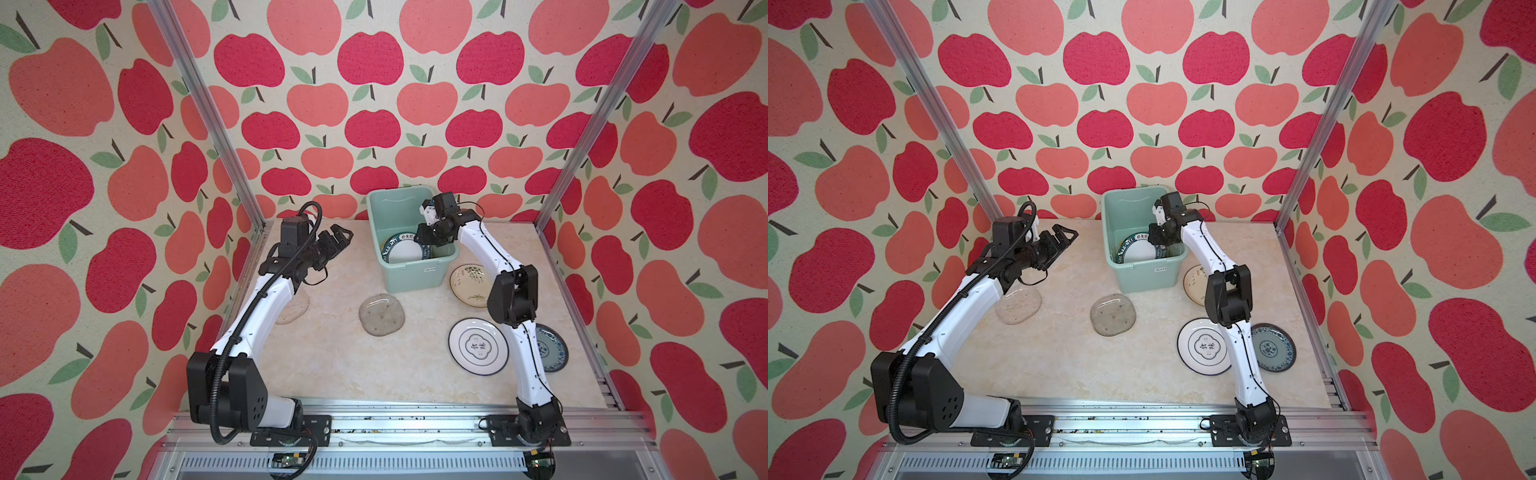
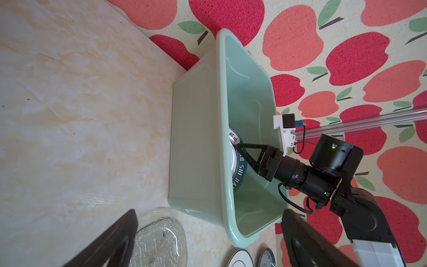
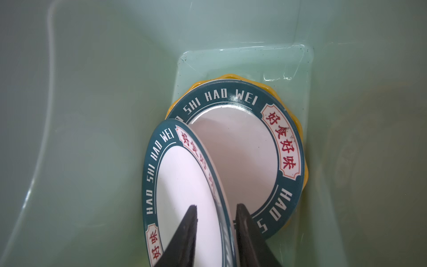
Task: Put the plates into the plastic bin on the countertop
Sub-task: 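Lower the plate onto the stack and open the right gripper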
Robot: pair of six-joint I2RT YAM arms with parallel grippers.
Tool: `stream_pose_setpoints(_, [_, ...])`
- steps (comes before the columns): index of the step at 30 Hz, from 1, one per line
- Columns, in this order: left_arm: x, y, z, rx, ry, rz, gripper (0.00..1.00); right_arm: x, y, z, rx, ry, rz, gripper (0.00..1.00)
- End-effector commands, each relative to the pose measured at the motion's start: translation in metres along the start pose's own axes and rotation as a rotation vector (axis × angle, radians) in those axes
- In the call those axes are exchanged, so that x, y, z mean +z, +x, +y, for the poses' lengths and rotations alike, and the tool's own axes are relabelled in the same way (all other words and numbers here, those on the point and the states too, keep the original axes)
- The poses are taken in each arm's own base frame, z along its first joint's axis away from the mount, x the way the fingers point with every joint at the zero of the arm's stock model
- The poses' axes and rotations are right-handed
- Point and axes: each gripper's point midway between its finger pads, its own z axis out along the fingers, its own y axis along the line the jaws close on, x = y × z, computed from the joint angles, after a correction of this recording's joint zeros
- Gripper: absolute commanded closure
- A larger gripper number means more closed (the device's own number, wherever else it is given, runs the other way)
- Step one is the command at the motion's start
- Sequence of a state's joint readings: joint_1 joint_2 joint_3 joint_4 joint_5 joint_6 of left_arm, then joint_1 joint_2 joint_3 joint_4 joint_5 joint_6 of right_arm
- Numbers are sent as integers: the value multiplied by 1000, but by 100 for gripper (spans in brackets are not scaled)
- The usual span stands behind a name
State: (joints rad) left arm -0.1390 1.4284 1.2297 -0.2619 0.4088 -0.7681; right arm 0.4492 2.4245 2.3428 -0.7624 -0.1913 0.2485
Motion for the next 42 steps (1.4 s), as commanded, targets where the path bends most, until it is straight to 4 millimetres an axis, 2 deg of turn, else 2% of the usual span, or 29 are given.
stream_pose_setpoints(1, [1,0,-1,-12,0,25,1,24,17,-28,-4,78,37,68])
stream_pose_setpoints(9, [11,3,5,-20,-20,50,1,38,20,-46,-44,166,17,68])
stream_pose_setpoints(14, [17,5,5,-23,-27,69,1,41,18,-52,-71,208,3,61])
stream_pose_setpoints(23, [25,9,3,-27,-32,94,1,43,10,-54,-103,247,-29,50])
stream_pose_setpoints(27, [21,10,2,-26,-35,91,1,38,2,-46,-112,240,-54,42])
stream_pose_setpoints(30, [16,11,-1,-22,-33,90,1,28,-8,-35,-128,226,-81,37])
stream_pose_setpoints(34, [4,10,-5,-11,-28,71,1,4,-29,-14,-156,203,-139,31])
stream_pose_setpoints(37, [-8,10,-10,-2,-20,52,1,-22,-47,5,-172,178,-190,30])
stream_pose_setpoints(42, [-41,13,-28,41,8,25,1,-88,-69,46,-219,138,-275,30])
